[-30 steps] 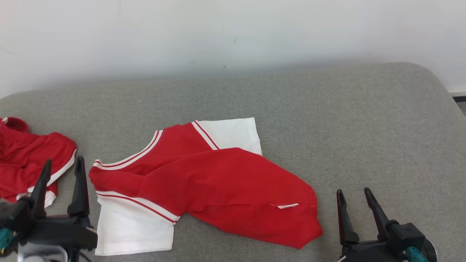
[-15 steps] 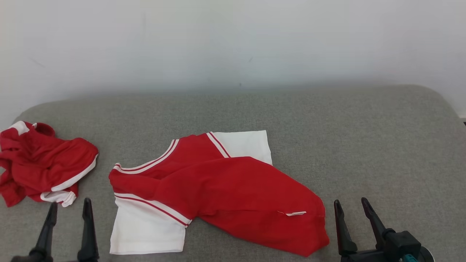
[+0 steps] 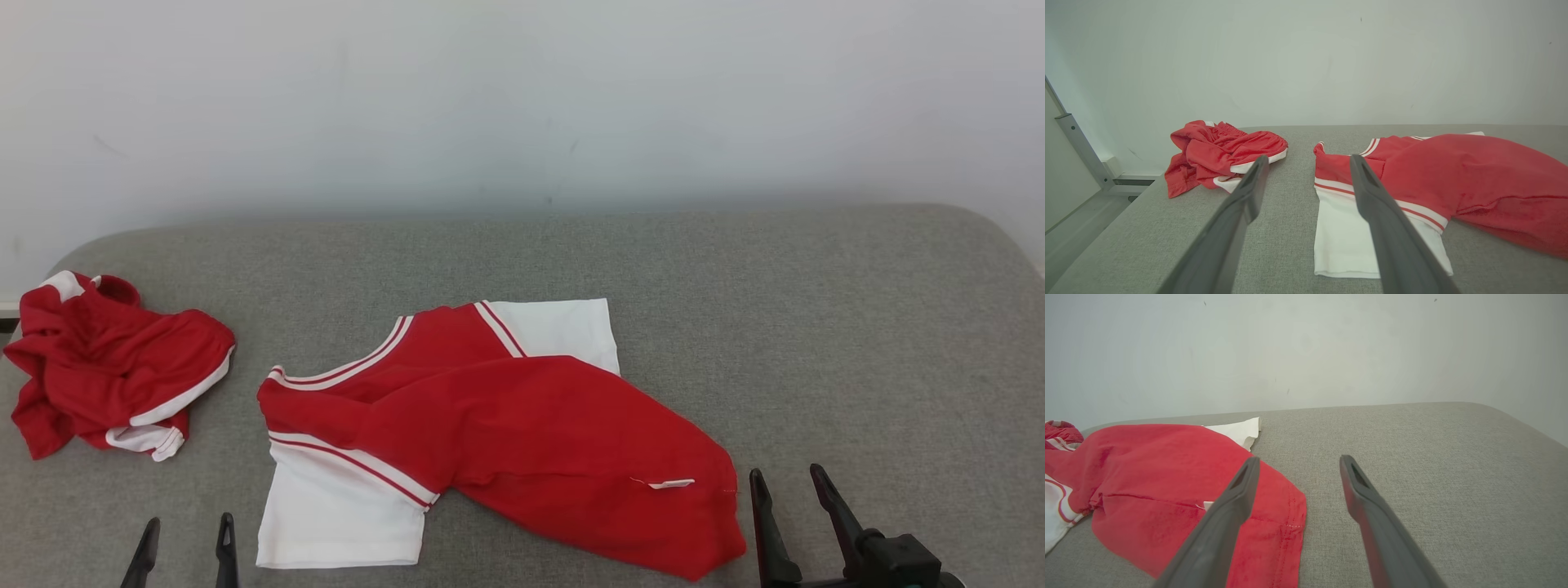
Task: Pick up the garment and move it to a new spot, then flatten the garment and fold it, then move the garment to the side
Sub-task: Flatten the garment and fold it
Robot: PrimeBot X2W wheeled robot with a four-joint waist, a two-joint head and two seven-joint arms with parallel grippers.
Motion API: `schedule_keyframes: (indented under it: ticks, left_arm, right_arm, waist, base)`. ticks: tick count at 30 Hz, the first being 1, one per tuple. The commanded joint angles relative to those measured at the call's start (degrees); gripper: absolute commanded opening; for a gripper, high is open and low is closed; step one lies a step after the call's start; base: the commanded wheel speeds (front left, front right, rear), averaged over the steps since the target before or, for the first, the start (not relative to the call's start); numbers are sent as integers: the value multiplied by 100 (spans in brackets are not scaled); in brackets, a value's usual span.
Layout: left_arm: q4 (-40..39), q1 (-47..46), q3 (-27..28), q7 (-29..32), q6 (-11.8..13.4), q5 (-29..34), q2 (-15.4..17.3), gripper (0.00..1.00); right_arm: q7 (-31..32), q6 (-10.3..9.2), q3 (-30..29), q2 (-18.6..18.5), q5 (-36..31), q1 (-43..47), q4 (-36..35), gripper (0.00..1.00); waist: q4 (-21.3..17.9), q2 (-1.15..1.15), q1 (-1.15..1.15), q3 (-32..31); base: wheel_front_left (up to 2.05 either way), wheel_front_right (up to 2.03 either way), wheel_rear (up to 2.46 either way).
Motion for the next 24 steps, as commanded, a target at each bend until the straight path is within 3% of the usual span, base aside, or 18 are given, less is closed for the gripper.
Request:
schedule_keyframes:
  ticks: [1,14,24]
  left_arm:
    - [32,82,38,-18,-11,59,-53,100]
    - [224,-6,146,-19,-94,120,-191,100]
    - [869,-492,-137,-19,-111,-34,42,100]
  right_arm:
    - [-4,-13,-8,17,-2,53,25,100]
    - [-4,-13,-7,17,3,25,120,100]
    - [-4,-13,10,17,-91,-280,435,100]
  waist:
    - [17,0,0,6]
    - [39,0,0,52]
    - [16,0,0,165]
  base:
    - [0,0,0]
    - [0,0,0]
    - [0,0,0]
